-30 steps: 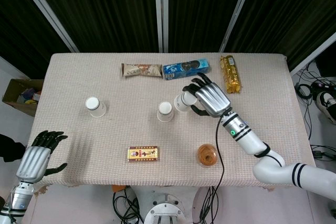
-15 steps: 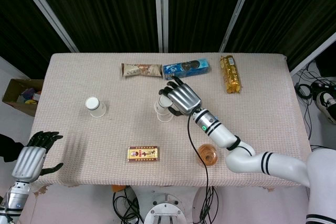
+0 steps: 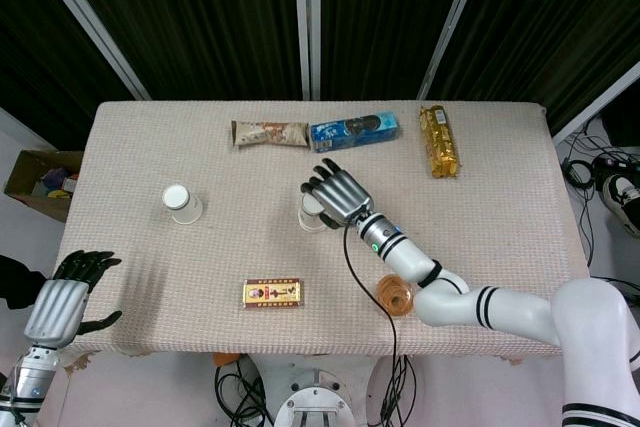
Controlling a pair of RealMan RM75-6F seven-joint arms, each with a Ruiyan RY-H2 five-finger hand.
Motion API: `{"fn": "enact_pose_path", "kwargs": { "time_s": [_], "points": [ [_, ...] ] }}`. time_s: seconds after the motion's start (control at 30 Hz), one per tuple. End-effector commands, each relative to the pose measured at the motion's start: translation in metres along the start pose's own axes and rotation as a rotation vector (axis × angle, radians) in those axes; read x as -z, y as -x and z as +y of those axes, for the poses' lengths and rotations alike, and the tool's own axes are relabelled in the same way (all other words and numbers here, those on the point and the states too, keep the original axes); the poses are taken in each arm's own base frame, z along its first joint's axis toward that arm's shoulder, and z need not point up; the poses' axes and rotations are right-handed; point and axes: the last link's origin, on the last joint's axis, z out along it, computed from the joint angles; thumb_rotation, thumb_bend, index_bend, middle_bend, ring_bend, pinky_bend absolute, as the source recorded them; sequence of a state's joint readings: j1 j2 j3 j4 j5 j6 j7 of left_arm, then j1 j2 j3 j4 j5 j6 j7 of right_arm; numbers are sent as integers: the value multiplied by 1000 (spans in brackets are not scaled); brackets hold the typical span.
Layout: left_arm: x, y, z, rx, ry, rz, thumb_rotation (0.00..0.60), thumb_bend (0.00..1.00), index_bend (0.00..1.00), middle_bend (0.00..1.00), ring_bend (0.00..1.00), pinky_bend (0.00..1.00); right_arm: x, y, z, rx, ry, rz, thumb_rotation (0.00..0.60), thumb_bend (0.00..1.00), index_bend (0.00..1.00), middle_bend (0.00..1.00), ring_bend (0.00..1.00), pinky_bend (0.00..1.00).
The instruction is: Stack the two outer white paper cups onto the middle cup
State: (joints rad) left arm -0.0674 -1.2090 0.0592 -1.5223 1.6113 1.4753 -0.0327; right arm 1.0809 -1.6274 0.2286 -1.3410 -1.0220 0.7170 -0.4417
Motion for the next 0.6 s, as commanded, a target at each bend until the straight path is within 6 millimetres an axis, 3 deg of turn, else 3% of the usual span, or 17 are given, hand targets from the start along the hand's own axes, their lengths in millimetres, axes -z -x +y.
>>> {"fn": "enact_pose_path", "kwargs": {
  "time_s": [0.03,0.2,0.33,0.43,0.6],
  "points": [
    [-3,-3,2,-8,11,4,600,132,241,174,133,127,-1,13,-4,8,0,-47,600,338,225,206,6,43],
    [-16,-14,9,-21,58,34,600,132,241,174,133,128,5,16,-5,5,17,-62,600,320,12,55,0,0],
    [-36,-23,17,-2,111,36,600,132,240,174,133,128,28,-1,6,-13,46,-5,600,316,0,0,0,0],
    [-61,-30,25,21,160,27,600,132,240,174,133,128,58,-15,21,8,88,32,600,312,0,0,0,0],
    [-116,-37,48,72,226,-36,600,133,239,172,133,130,127,-34,54,-25,202,129,600,312,0,0,0,0]
  ]
}}
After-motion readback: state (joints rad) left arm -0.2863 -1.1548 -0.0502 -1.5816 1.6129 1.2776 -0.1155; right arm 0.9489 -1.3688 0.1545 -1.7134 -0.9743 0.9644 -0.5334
